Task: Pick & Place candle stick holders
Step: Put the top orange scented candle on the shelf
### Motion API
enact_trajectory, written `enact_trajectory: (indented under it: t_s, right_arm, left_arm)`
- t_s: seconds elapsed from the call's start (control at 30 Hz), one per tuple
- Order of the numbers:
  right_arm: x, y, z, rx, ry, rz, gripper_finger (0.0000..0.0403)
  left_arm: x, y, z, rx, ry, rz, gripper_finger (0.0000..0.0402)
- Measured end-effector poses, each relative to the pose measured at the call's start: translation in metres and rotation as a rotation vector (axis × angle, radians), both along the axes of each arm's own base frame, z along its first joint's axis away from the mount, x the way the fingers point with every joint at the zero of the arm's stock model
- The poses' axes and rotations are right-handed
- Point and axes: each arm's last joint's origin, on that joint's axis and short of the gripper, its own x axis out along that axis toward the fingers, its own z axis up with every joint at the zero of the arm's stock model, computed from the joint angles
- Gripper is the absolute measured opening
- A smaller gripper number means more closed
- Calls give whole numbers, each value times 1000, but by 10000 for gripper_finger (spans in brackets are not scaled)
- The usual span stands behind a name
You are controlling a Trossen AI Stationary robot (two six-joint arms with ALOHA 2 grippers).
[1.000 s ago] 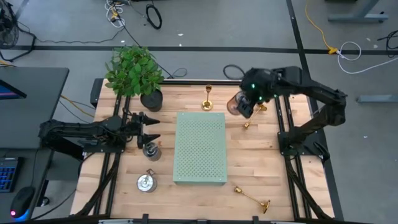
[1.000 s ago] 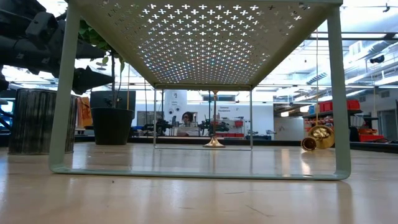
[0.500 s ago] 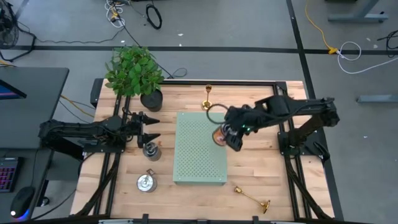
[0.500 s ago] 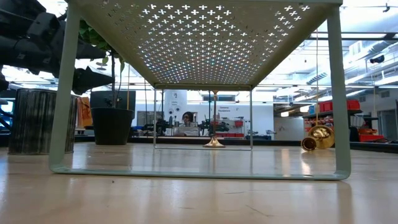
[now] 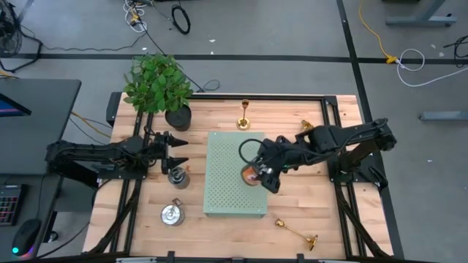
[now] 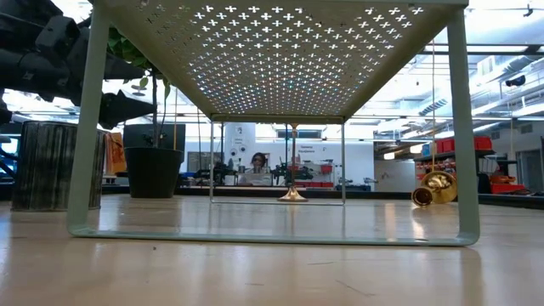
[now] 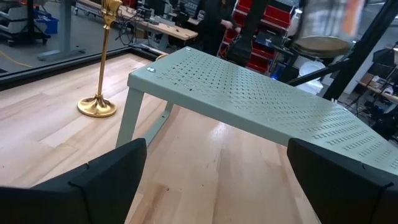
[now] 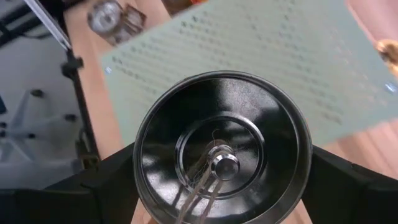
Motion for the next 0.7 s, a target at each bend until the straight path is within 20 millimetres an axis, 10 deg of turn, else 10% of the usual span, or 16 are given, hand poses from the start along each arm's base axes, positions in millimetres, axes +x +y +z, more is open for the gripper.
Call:
enact_trajectory:
  t_s: [0.7]
  right_arm:
    - [41,-22,-8,11,-58,-61,349]
  left_arm:
    - [0,0,0,-1,1,-3,399]
